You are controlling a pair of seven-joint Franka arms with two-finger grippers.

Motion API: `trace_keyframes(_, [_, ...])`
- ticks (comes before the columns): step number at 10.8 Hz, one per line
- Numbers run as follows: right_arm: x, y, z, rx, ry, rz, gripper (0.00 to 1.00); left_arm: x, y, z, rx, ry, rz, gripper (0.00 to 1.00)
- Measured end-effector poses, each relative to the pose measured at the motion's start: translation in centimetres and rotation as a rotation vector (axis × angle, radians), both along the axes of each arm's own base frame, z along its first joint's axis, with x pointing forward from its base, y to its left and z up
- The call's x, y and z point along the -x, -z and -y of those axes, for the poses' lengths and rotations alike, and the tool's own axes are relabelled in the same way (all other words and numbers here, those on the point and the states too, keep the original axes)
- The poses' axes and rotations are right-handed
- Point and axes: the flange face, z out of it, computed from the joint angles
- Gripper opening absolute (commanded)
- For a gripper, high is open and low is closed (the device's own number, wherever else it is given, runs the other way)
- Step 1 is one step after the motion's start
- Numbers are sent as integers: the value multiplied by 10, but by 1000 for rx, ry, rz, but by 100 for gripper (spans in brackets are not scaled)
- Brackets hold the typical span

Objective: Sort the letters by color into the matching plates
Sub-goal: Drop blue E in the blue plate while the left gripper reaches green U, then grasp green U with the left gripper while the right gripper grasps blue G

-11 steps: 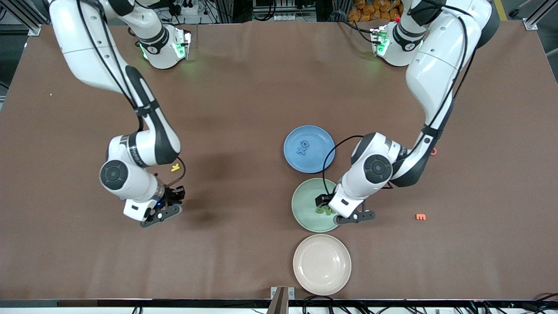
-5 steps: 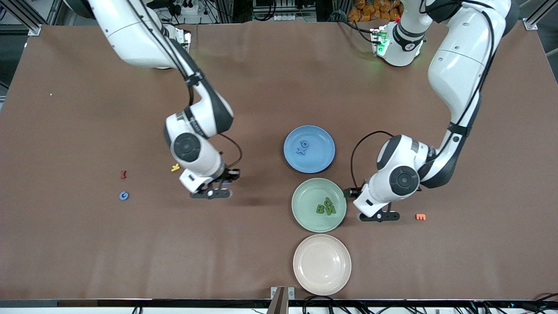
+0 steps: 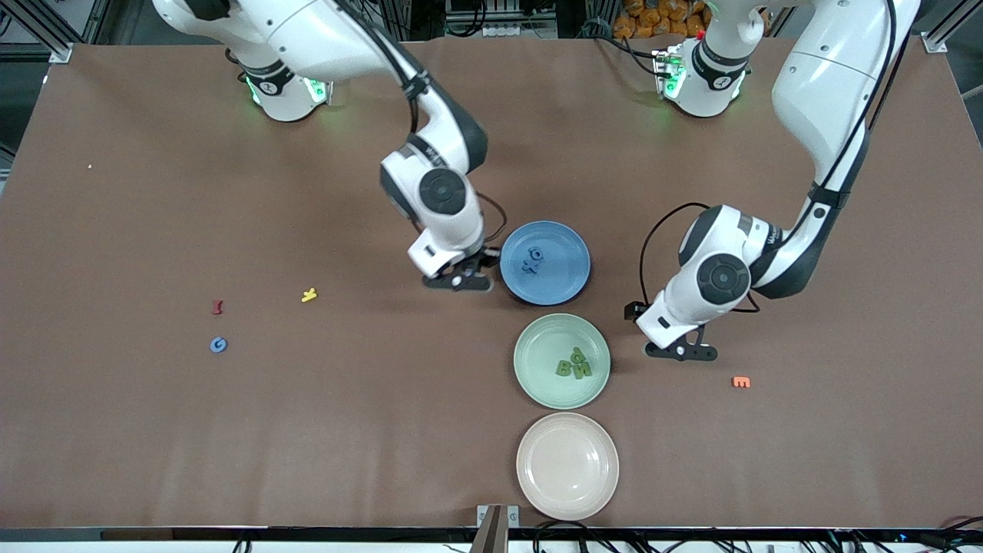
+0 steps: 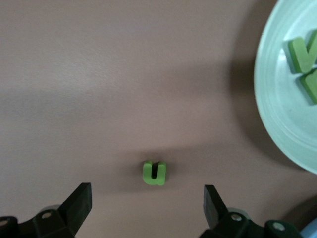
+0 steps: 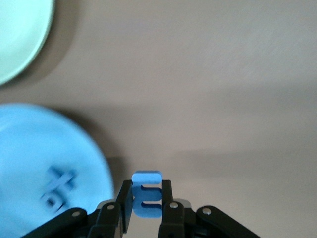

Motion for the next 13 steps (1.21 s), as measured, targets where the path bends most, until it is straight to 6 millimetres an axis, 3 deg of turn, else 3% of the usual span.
trace_keyframes(3, [44,0,-59,-13,17,10,0,23,23,-6,12,43,50,98])
trace_keyframes(6, [52,2,-94,-55,10,20,2,25,27,-8,7,60,67,94])
trace_keyframes(7, [50,3,-102,-71,10,27,15,24,27,-11,9,56,71,94])
trace_keyframes(8, [45,6,-106,-84,12,36,99,23,27,-14,11,50,75,93])
trace_keyframes(13, [33,9,-108,-113,20,64,100,22,34,-16,35,43,94,90])
